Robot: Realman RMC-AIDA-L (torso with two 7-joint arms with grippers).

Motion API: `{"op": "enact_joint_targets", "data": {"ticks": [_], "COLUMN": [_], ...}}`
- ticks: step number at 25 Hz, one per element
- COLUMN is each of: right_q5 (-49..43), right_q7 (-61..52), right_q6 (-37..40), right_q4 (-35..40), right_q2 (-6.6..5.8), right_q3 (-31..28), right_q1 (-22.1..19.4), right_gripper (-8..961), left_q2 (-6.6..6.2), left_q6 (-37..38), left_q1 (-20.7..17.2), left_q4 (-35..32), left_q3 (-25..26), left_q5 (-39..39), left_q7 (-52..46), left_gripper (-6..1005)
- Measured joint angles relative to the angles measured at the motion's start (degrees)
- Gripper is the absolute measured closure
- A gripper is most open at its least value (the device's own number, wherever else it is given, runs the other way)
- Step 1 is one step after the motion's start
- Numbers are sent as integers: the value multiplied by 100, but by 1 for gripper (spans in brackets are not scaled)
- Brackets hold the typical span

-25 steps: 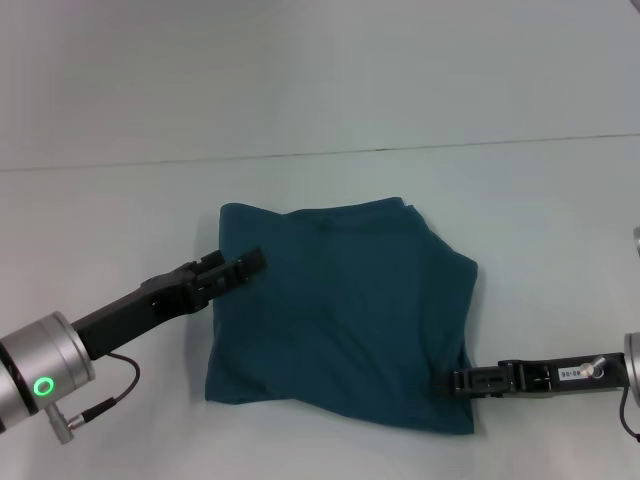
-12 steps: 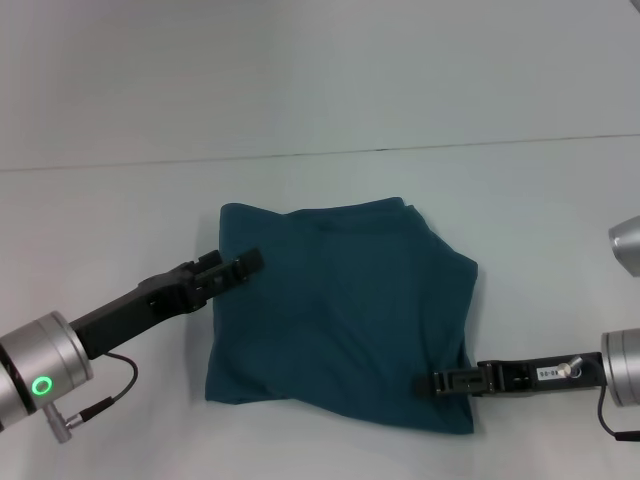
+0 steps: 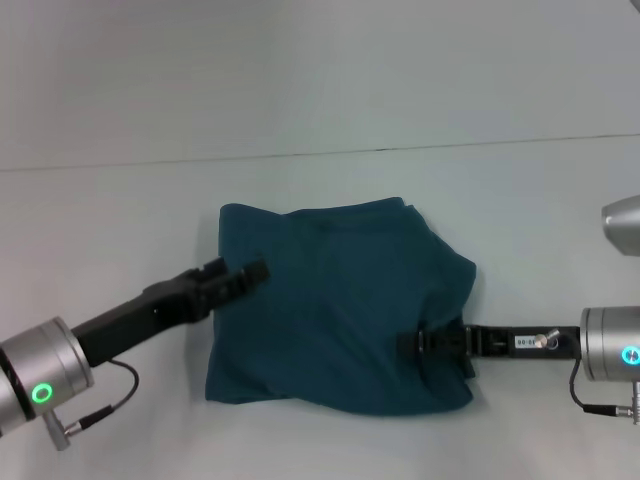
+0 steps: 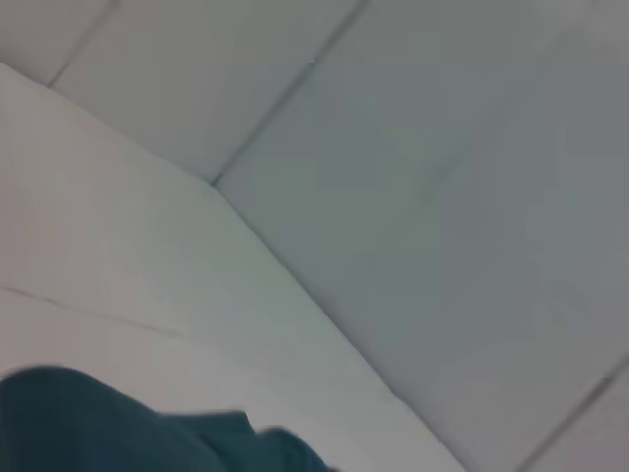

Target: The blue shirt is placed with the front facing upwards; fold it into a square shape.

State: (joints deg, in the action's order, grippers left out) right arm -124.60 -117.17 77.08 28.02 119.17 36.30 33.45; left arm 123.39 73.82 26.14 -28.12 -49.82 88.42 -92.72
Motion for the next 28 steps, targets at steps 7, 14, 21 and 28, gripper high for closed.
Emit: {"op": "enact_joint_targets", "data": {"ticks": [7,14,21,28], "right_q5": [235,407,461,485], "right_q7": [203,449,578,610], "right_q6": [-219,-298,-359,-360], "right_q4": [-65,-71,-74,84], "right_q2": [12,25,36,-22], "right_q3": [25,16,3,2], "right_q1": [-4,25,30,158], "right_gripper": [531,702,843,871], "left_q2": [-36,-78,-65,-60], "left_q6": [594,1020,1016,980], "left_q1": [-34,-32,-31,0], "left_q4": [-293,-403,-405,-390], "left_q3": [16,25,26,26], "left_q5": [999,1296,1283,1281], "left_q7": [110,153,156,157], "left_gripper": [45,95,105,115]}}
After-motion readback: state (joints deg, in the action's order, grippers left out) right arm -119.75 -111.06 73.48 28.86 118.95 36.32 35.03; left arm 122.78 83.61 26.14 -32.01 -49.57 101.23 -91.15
